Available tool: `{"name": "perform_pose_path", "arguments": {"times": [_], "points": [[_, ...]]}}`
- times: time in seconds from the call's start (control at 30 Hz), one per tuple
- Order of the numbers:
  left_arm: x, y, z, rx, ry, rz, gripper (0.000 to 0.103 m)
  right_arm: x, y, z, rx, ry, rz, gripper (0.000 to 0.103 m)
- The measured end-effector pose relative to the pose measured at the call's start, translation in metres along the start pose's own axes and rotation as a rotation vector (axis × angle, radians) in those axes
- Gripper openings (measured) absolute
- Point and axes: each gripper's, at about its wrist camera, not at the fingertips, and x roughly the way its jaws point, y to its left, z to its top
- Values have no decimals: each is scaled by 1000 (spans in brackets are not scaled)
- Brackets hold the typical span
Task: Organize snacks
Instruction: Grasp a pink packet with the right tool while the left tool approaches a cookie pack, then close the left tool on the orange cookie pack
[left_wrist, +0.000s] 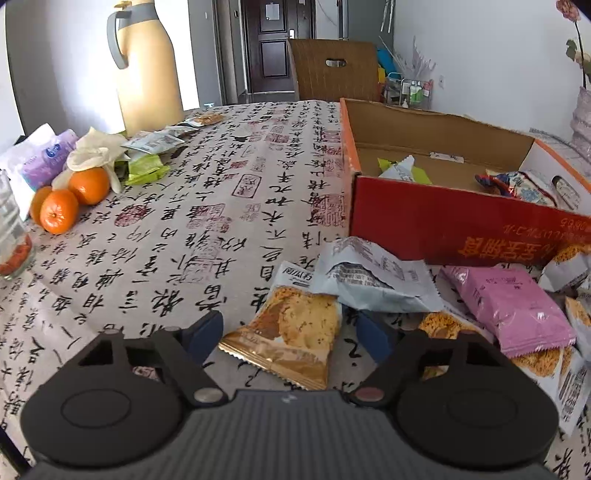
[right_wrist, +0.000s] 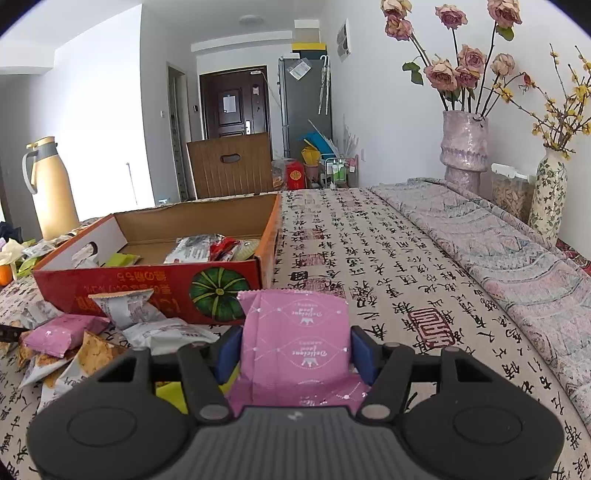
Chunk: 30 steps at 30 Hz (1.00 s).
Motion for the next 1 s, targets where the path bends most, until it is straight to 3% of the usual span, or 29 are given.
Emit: {"name": "perform_pose_path", "arguments": {"times": [0.13, 0.27, 0.6, 1.0], "points": [[-1, 3, 0, -13, -6, -30, 54, 1, 1, -1, -1, 5, 3, 61], [-4, 6, -1, -33, -15, -48, 45, 2, 1, -1, -2, 9, 7, 61], [-18, 11, -3, -65, -58, -31, 41, 0, 3, -2, -3, 10, 16, 61], [-65, 6, 11, -74, -208, -29, 41, -5, 17, 5, -24, -20, 59, 61]]}}
